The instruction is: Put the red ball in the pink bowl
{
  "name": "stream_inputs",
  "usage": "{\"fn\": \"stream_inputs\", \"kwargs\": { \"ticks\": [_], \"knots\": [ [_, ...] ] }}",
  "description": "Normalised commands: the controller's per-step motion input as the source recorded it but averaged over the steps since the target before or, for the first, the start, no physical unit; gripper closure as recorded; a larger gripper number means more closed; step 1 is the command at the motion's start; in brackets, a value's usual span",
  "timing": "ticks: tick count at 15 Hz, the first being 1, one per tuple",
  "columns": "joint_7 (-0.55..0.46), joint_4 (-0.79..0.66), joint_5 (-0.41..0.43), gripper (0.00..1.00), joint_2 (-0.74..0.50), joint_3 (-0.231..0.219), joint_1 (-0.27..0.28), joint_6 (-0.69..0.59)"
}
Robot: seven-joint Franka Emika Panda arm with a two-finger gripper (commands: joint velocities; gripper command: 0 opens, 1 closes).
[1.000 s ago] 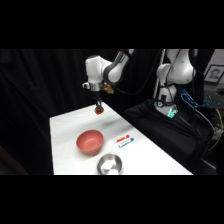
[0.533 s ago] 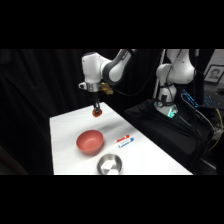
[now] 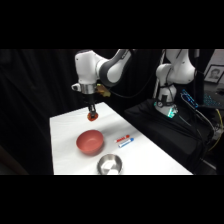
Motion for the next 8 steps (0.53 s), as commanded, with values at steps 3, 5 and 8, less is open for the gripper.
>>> {"fn": "stream_inputs", "kwargs": {
  "ticks": [3,5,8],
  "knots": [
    [0.09,0.34,-0.008,0.97,0.23,0.053,0.065,-0.07],
    [0.07,0.32,0.031,0.97,0.23,0.060,0.061,-0.01],
    [0.07,0.29,0.035,0.97,0.24,0.052,0.065,0.02]
  ]
}}
